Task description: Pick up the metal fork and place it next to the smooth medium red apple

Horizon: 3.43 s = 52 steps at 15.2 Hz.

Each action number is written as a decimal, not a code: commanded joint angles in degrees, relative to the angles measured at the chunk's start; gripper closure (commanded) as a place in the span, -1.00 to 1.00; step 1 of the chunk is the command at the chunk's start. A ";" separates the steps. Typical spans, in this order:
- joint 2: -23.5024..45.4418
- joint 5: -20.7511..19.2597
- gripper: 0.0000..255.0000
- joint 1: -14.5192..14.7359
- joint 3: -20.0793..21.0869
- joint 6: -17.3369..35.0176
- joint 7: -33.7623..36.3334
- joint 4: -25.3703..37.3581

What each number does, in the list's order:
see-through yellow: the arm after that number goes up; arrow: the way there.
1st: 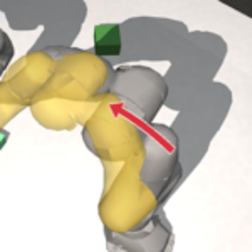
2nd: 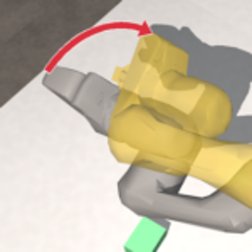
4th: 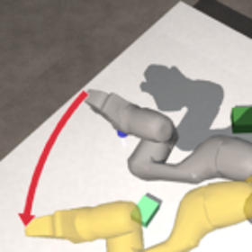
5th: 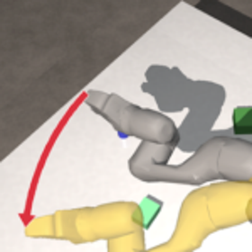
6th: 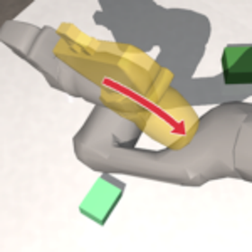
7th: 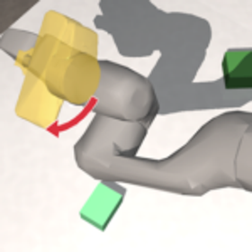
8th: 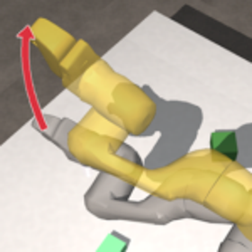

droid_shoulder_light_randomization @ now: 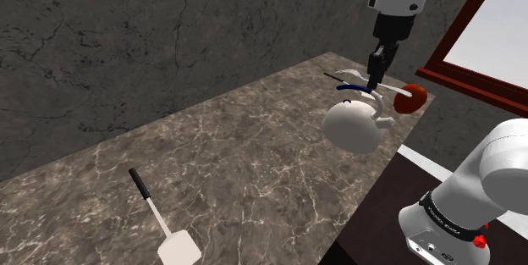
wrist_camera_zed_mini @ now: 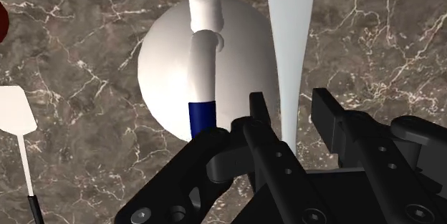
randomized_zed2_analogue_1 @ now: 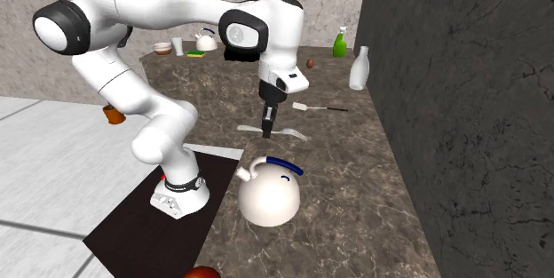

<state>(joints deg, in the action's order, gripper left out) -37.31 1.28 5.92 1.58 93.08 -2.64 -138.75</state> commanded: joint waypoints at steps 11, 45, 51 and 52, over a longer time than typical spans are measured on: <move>5.79 -10.10 1.00 -6.98 -13.98 2.13 -16.81 4.44; 49.10 -1.11 1.00 -19.43 -38.33 10.04 -57.05 40.29; 50.08 -0.52 1.00 -19.53 -38.13 14.39 -57.09 36.75; 50.29 -0.40 1.00 -19.57 -38.09 15.11 -57.11 36.20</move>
<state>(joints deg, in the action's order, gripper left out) 12.63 0.66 -13.62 -36.60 107.51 -59.77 -102.19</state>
